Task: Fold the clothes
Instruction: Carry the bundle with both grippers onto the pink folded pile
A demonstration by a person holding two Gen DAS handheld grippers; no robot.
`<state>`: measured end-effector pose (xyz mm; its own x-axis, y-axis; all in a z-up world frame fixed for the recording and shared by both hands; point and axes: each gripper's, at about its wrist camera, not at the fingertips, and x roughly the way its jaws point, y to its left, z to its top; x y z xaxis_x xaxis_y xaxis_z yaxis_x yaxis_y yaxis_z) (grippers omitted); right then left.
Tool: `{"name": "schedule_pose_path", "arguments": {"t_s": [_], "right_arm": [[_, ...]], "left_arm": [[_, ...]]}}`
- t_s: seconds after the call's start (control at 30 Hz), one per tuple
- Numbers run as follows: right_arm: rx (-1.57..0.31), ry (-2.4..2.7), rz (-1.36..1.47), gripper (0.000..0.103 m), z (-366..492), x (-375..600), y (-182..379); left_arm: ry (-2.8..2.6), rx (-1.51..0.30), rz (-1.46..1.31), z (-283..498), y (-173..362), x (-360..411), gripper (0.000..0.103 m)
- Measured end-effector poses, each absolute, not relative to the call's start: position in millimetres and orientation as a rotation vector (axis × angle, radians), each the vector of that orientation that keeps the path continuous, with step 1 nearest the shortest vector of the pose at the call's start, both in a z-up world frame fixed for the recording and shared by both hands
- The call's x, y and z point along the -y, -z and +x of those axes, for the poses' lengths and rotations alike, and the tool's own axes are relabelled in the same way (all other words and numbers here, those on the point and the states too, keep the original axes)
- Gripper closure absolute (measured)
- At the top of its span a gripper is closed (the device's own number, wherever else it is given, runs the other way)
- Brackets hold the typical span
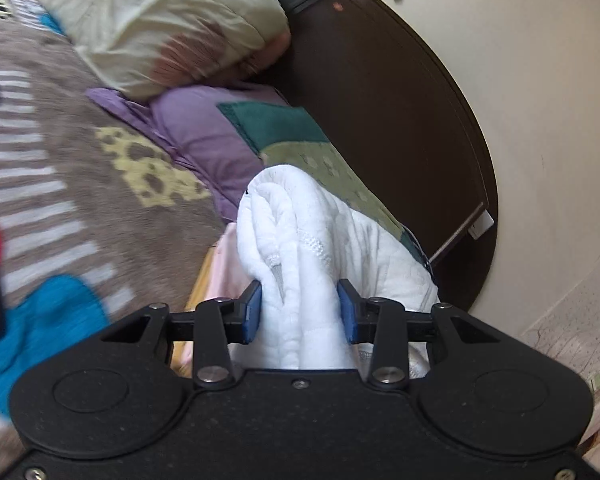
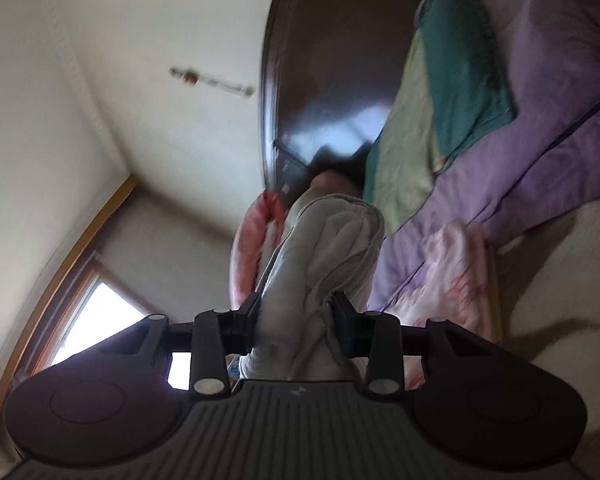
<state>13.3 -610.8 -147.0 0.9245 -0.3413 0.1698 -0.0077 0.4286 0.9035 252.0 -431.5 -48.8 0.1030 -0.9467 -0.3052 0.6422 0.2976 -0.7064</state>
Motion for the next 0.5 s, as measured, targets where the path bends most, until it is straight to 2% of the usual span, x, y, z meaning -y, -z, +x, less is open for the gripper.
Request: {"name": "schedule_pose_path", "arguments": {"t_s": [0.2, 0.4, 0.5], "right_arm": [[0.319, 0.323, 1.233, 0.064, 23, 623, 173], [0.194, 0.433, 1.292, 0.061, 33, 627, 190], [0.185, 0.438, 1.286, 0.06, 37, 628, 190]], "left_arm": [[1.218, -0.875, -0.398, 276, 69, 460, 0.066], [1.125, -0.914, -0.37, 283, 97, 464, 0.063], [1.093, -0.904, -0.345, 280, 95, 463, 0.049]]}}
